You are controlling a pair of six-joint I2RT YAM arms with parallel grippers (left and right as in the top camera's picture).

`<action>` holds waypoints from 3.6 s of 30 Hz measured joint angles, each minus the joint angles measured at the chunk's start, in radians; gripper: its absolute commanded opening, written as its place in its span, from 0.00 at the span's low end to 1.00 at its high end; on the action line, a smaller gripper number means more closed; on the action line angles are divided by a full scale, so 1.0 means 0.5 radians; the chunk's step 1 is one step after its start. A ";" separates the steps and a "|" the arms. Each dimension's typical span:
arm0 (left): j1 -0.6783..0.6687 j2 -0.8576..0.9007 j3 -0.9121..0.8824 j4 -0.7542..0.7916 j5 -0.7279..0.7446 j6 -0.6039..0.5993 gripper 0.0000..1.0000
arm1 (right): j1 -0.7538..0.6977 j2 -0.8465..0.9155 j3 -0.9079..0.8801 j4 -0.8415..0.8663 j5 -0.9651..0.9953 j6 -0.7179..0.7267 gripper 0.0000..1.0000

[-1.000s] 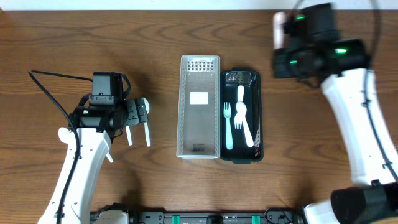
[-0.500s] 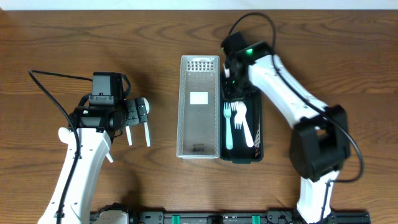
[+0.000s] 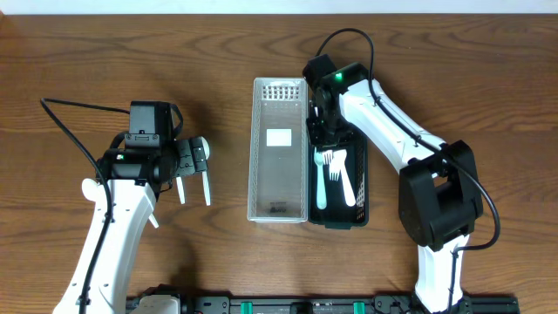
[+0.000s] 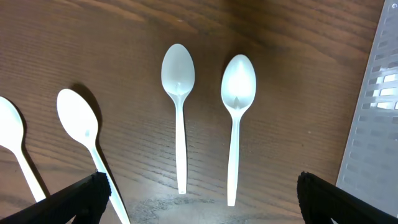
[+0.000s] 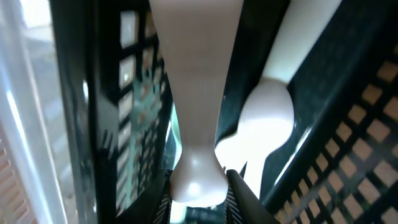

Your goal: Pack container

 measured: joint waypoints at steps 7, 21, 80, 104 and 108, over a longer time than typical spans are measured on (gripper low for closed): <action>0.000 -0.001 0.000 0.000 0.000 0.000 0.98 | 0.002 0.001 0.000 -0.060 0.002 0.020 0.47; 0.000 -0.089 0.005 -0.039 0.000 0.000 0.98 | -0.010 -0.132 0.165 -0.057 0.172 -0.047 0.68; -0.111 1.151 0.229 0.195 0.214 -0.034 0.13 | -1.363 -0.396 0.585 -0.326 0.156 -0.471 0.83; -0.536 0.658 1.158 -0.495 0.156 -0.057 0.06 | -1.363 -0.396 0.585 -0.324 0.156 -0.472 0.83; -0.811 0.669 1.190 -0.479 0.165 -0.150 0.06 | -1.363 -0.396 0.585 -0.325 0.156 -0.472 0.83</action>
